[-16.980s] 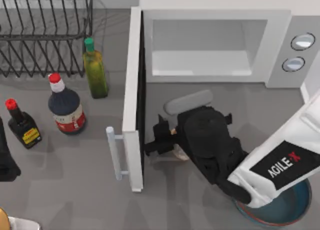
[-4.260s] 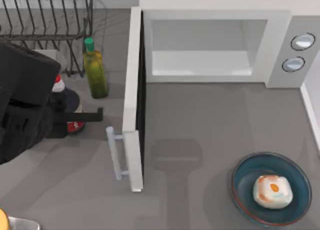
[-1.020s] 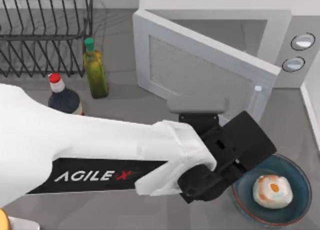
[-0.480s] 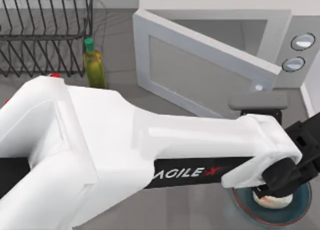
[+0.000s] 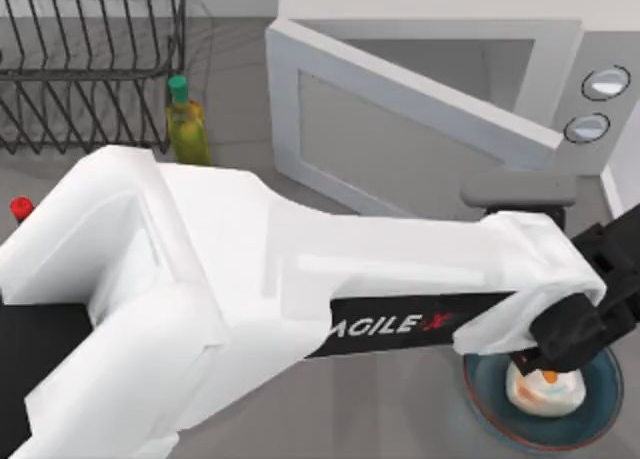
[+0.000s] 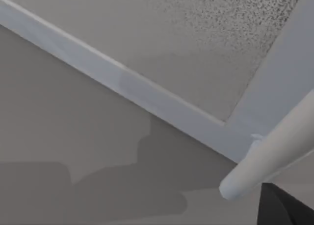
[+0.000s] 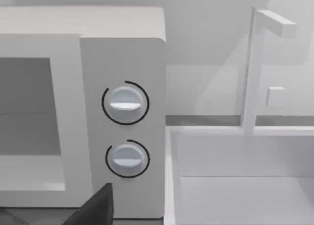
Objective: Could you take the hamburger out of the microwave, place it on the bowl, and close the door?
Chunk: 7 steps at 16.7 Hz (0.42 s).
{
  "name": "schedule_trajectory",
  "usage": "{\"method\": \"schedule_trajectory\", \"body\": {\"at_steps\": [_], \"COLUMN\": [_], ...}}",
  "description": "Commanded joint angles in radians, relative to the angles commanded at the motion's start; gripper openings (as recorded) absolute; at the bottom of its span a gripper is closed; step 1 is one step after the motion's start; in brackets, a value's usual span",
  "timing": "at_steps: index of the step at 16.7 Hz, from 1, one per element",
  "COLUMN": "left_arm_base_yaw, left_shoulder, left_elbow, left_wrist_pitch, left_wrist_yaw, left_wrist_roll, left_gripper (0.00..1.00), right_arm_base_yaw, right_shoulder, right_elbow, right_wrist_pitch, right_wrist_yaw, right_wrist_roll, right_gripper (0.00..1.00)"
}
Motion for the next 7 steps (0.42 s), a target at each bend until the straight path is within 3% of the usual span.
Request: {"method": "schedule_trajectory", "body": {"at_steps": [7], "left_arm_base_yaw": [0.152], "left_shoulder": [0.136], "left_elbow": [0.189], "left_wrist_pitch": [0.06], "left_wrist_yaw": [0.075], "left_wrist_roll": [0.175], "left_gripper": [0.0], "right_arm_base_yaw": [0.0], "right_shoulder": [0.0], "right_elbow": [0.0], "right_wrist_pitch": [0.0], "right_wrist_yaw": [0.0], "right_wrist_roll": [0.0], "right_gripper": [1.0]}}
